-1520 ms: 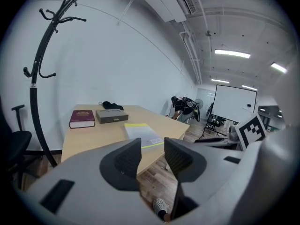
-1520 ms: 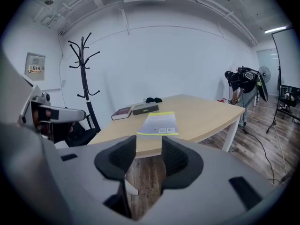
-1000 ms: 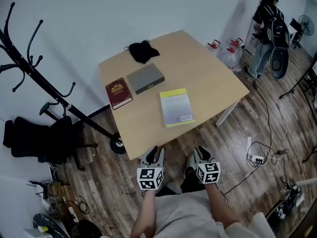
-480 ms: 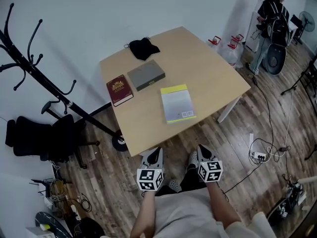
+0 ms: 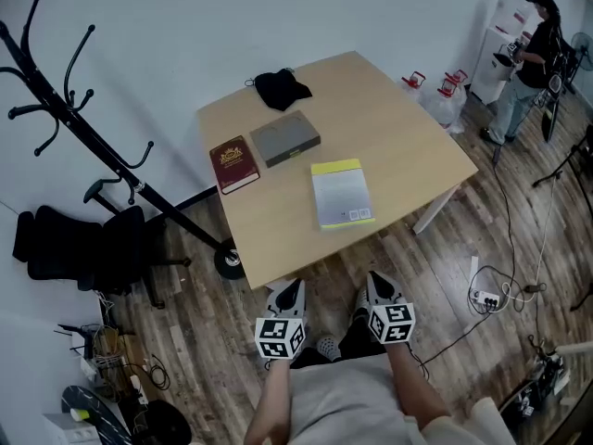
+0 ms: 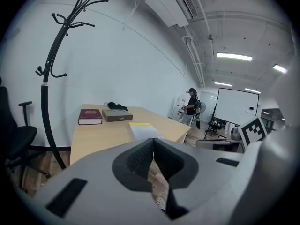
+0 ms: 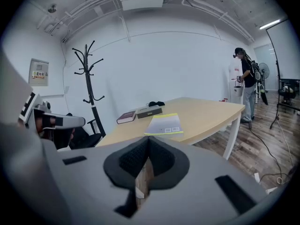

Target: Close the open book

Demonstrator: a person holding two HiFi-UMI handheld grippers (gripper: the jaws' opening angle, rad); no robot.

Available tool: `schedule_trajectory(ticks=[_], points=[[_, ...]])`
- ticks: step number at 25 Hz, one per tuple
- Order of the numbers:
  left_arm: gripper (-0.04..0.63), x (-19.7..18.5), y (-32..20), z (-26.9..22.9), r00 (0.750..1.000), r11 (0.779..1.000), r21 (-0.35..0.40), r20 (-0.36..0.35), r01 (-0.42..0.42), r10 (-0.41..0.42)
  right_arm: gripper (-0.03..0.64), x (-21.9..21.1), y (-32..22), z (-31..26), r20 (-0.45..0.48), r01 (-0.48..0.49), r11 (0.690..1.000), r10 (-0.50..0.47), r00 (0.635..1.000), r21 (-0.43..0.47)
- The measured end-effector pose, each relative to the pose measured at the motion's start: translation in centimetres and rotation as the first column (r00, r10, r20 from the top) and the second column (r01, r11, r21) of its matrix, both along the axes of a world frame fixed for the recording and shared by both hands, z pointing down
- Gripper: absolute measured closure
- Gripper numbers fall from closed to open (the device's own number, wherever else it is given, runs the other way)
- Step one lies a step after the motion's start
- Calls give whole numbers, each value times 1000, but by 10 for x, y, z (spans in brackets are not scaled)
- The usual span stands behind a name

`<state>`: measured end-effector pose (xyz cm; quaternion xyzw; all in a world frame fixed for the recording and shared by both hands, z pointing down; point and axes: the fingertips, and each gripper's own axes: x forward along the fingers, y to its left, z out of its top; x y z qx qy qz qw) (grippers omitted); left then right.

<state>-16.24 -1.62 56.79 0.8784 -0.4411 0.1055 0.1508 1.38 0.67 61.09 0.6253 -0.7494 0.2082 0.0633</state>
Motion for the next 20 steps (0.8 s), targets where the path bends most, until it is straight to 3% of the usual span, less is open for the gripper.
schedule_trajectory(ticks=[20], points=[[572,-1,1,11,999,1000,-18,32,7,-7,611,-13,-1,-12,-32,61,998,-61,998,10]])
